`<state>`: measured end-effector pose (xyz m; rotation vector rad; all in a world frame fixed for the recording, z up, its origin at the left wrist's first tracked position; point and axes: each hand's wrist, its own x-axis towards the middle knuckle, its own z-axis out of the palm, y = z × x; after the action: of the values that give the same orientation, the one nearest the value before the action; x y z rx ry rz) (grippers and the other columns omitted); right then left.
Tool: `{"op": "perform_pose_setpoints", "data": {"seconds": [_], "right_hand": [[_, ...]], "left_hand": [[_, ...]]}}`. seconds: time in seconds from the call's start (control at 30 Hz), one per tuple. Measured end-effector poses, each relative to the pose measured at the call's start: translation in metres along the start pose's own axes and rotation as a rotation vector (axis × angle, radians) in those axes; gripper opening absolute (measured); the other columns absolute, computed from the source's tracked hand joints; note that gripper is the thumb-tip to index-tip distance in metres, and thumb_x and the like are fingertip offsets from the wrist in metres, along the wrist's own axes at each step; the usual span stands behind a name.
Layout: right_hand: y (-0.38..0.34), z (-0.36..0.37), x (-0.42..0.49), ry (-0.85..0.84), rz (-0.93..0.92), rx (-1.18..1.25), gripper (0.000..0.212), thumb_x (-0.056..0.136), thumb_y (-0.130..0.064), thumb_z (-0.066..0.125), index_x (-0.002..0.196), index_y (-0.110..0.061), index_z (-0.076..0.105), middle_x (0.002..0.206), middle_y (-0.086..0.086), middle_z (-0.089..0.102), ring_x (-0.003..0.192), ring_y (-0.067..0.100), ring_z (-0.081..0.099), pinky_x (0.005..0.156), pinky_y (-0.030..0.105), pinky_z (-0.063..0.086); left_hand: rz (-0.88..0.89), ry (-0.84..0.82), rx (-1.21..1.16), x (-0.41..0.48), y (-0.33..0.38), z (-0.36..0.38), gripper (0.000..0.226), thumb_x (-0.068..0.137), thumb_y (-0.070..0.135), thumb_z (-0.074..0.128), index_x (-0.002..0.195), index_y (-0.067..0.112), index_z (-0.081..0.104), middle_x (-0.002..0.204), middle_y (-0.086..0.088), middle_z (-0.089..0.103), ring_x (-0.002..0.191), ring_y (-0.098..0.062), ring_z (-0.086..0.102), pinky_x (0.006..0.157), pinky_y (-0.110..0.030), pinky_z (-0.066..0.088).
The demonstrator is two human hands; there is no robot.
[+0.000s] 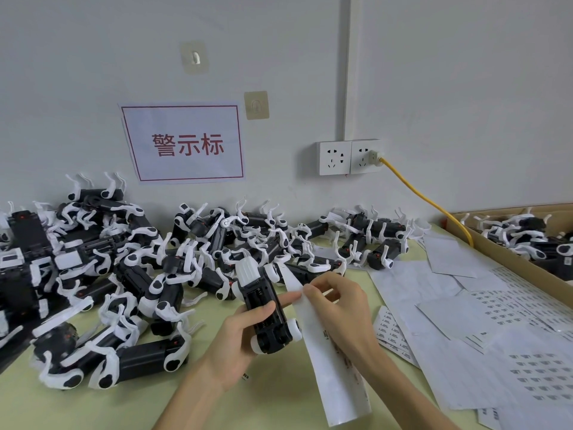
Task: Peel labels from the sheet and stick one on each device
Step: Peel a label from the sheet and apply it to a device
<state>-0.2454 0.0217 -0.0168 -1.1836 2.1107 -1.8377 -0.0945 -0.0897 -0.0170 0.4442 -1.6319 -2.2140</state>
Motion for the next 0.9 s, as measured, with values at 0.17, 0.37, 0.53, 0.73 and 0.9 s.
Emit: {"op": "perform_pose_setpoints", "data": {"seconds": [0.17, 0.37, 0.53, 0.73, 0.9], "right_hand": [[0.0018, 0.0003, 0.0017, 0.017, 0.043, -0.003, 0.018, 0.088, -0.025, 0.069, 0.071, -0.03, 0.071, 0.072, -0.016, 0.07, 0.056, 0.0, 0.055, 0.052, 0.012, 0.04], [0.0057, -0.002, 0.007, 0.05, 0.049, 0.033, 0.02, 0.092, -0.021, 0.068, 0.074, -0.029, 0.07, 0.07, -0.012, 0.07, 0.057, 0.002, 0.056, 0.053, 0.013, 0.04], [0.0064, -0.0005, 0.0057, 0.079, -0.013, 0.079, 0.018, 0.093, -0.013, 0.069, 0.082, -0.028, 0.07, 0.075, -0.009, 0.071, 0.069, 0.01, 0.065, 0.06, 0.016, 0.047], [0.0055, 0.0016, 0.005, 0.055, -0.021, 0.087, 0.024, 0.092, -0.007, 0.07, 0.09, -0.031, 0.069, 0.085, -0.014, 0.07, 0.071, 0.011, 0.065, 0.061, 0.02, 0.051], [0.0043, 0.0028, 0.0036, 0.025, -0.035, 0.098, 0.018, 0.09, -0.017, 0.074, 0.092, -0.033, 0.068, 0.09, -0.016, 0.07, 0.072, 0.011, 0.064, 0.064, 0.024, 0.053]], "left_hand": [[-0.001, -0.006, 0.0, -0.0012, 0.0012, 0.0013, 0.059, 0.071, 0.043, 0.076, 0.123, 0.014, 0.075, 0.132, -0.007, 0.07, 0.108, -0.02, 0.07, 0.089, -0.03, 0.054], [0.0, -0.021, -0.01, -0.0013, 0.0003, 0.0003, 0.06, 0.072, 0.042, 0.077, 0.123, 0.011, 0.075, 0.133, -0.007, 0.069, 0.104, -0.017, 0.07, 0.087, -0.025, 0.056], [-0.019, 0.066, 0.026, 0.0027, -0.0008, 0.0002, 0.048, 0.08, 0.039, 0.071, 0.122, 0.016, 0.076, 0.135, -0.006, 0.067, 0.119, -0.031, 0.065, 0.091, -0.033, 0.054], [0.013, 0.189, 0.0, 0.0032, 0.0003, 0.001, 0.043, 0.073, 0.037, 0.072, 0.113, 0.02, 0.079, 0.1, -0.008, 0.064, 0.094, -0.02, 0.064, 0.076, -0.031, 0.046], [0.092, 0.202, -0.117, 0.0048, 0.0021, -0.0049, 0.042, 0.076, 0.036, 0.071, 0.11, 0.012, 0.078, 0.1, -0.013, 0.059, 0.088, -0.023, 0.057, 0.07, -0.032, 0.044]]}}
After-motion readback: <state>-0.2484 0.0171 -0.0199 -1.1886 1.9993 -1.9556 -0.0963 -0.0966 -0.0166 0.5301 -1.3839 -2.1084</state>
